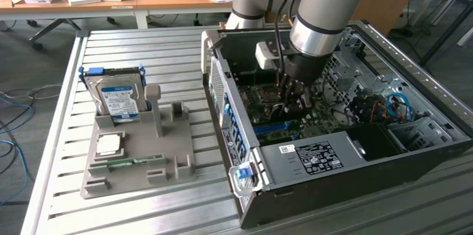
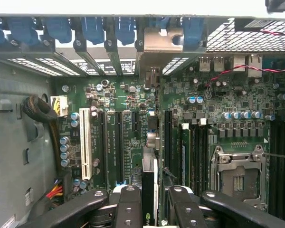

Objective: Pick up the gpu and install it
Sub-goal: 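Insert the gpu into the slot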

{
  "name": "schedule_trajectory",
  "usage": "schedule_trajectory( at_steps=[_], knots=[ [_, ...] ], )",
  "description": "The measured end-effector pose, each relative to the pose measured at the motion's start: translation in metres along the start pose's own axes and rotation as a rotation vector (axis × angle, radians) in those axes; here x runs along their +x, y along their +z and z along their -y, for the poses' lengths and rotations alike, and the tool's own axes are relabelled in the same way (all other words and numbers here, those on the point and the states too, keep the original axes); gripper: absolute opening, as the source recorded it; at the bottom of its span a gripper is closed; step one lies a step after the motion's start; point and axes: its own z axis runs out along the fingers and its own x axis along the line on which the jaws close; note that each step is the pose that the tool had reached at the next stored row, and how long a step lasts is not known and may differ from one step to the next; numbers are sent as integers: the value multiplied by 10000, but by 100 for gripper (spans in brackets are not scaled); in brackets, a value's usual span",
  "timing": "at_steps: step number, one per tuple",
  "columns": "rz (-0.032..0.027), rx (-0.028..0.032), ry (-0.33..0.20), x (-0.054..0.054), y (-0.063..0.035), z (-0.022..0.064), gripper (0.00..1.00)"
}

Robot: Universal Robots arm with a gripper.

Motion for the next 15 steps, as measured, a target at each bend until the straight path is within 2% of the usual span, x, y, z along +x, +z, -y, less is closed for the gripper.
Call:
schedule_trajectory(
  at_steps=[8, 15],
  knots=[
    [-1, 0, 0, 4, 65, 0, 26],
    [-15, 2, 1, 4, 72, -21, 26]
  ],
)
